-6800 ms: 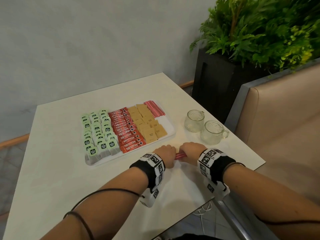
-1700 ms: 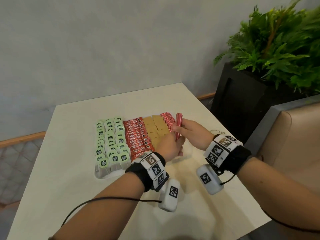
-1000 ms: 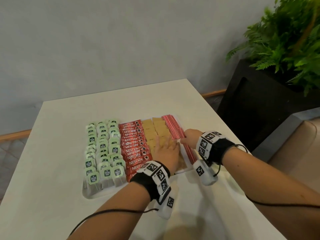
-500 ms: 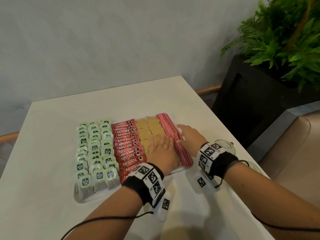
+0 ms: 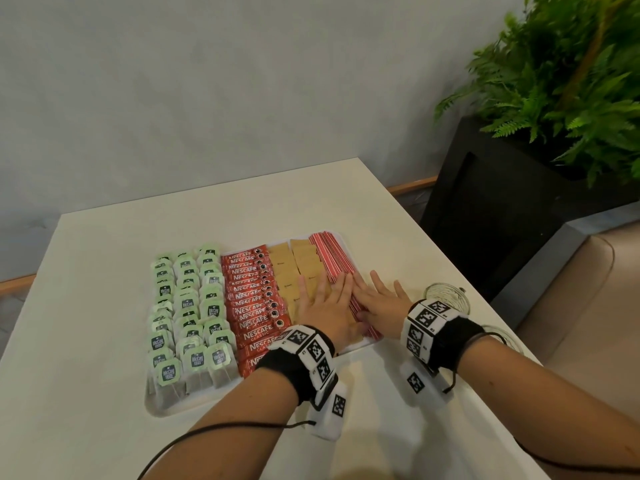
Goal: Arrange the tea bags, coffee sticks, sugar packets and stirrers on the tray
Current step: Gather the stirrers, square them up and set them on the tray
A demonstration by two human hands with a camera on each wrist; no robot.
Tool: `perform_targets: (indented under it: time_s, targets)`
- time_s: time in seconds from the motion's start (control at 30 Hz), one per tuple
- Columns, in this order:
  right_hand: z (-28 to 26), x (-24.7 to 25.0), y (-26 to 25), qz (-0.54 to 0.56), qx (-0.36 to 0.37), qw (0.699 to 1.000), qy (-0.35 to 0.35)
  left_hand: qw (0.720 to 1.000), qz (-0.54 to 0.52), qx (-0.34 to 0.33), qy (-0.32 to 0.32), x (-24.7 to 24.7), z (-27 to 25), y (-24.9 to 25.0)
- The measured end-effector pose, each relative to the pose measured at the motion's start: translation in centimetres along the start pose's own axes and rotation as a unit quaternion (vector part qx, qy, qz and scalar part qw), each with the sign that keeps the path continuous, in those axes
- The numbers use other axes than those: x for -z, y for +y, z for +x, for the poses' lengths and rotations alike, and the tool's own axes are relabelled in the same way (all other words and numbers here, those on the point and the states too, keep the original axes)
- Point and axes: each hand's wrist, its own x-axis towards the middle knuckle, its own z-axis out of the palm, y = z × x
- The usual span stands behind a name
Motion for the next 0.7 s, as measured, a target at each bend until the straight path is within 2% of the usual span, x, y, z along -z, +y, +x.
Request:
perform_targets:
  time_s: [0.2,0.5,0.7]
  targets:
    - [-0.3,0.4,-0.2,0.011,0.000,1.000,-0.008,1.000,0.013,0.015,-0.018,0.0,0.1,0.0]
    - [-1.4,1.3,0.0,0.103,0.015,0.994,-0.027,0.999,-0.006,0.028,-0.044,0.2,-0.1,0.0]
    - [-0.8,0.7,0.1,0.083,-0.004,0.996,-0.023,0.999,-0.008,0.027,-0.039,0.4,-0.1,0.3]
